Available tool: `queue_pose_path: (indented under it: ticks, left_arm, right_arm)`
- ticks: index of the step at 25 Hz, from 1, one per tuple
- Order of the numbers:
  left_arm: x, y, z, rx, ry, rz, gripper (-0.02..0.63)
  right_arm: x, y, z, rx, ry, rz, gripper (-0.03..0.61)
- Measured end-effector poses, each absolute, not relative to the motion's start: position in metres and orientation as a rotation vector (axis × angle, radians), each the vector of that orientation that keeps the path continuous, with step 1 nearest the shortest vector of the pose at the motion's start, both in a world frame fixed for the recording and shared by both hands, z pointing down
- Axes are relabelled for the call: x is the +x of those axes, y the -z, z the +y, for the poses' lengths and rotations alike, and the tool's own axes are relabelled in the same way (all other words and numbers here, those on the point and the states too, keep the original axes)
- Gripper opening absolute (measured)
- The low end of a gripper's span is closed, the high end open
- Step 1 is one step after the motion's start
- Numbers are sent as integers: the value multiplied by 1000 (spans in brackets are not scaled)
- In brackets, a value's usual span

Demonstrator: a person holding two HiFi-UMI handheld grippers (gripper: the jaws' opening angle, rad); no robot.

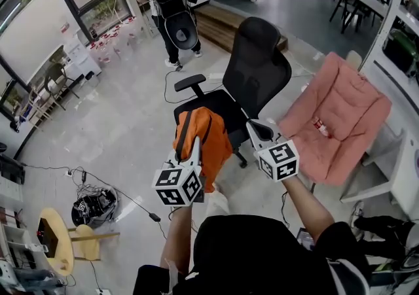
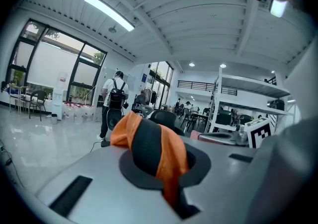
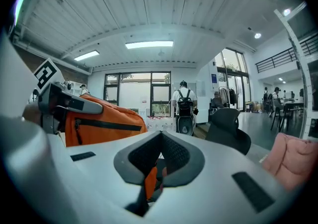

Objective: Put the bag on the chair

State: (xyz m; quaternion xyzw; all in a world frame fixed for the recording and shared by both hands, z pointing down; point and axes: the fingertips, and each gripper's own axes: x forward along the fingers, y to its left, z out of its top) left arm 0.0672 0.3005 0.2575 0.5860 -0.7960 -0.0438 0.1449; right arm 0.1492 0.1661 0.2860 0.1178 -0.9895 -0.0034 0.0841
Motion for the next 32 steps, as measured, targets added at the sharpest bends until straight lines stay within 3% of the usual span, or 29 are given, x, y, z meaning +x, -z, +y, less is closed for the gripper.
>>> queue_pose_path:
  ticks: [32]
  left_arm:
    - [-192,-264,171,1770,88,-2131,14]
  right_arm:
    - [-96,-299,47,492,3,-2832,2]
